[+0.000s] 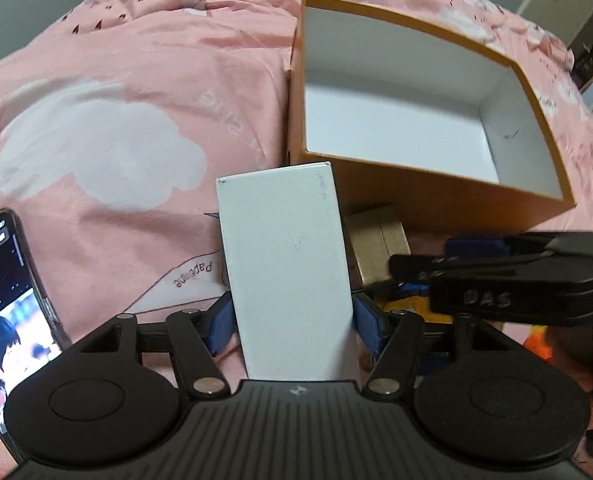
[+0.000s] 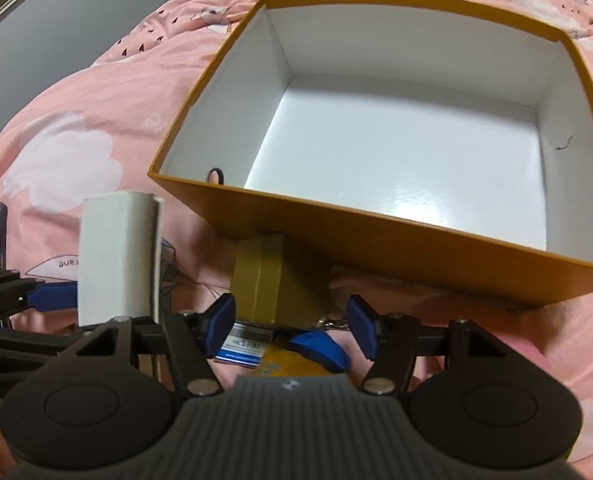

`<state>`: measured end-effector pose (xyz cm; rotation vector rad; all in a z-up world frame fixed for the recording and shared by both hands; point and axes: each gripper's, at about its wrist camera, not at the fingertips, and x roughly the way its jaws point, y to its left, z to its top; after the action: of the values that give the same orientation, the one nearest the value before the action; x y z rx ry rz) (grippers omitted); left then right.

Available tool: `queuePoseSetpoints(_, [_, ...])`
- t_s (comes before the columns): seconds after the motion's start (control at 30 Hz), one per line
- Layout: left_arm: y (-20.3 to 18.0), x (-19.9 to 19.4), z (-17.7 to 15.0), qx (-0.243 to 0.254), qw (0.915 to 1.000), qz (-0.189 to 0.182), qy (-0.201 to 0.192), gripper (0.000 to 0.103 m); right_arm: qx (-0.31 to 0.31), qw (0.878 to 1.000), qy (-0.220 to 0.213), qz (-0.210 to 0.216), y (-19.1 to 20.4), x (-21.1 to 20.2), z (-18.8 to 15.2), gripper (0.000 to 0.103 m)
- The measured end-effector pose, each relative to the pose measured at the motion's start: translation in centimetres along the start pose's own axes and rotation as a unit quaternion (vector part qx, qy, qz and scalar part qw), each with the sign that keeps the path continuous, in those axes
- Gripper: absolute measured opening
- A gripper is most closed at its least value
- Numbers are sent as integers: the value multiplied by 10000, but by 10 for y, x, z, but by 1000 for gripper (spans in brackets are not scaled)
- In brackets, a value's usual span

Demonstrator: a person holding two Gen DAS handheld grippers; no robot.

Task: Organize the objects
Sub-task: 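Grasp the white box with the left tool while the right tool grasps the tan box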

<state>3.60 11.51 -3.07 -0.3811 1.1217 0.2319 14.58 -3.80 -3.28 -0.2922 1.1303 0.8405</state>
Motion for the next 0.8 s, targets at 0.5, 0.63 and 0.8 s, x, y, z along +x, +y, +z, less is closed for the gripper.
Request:
queuePoseSetpoints(0.5, [9, 0, 3, -141, 9997, -162, 98, 71, -113, 9988, 439, -169, 14, 52, 21, 71])
queuePoseSetpoints(0.63, [8, 0, 4, -121, 9997, -184, 84, 71, -9, 9989, 452, -82, 11, 55, 19, 65])
queuePoseSetpoints(0.8, [4, -3, 4, -28, 9998, -207, -7, 71, -1, 9995, 323, -36, 14, 45, 15, 57])
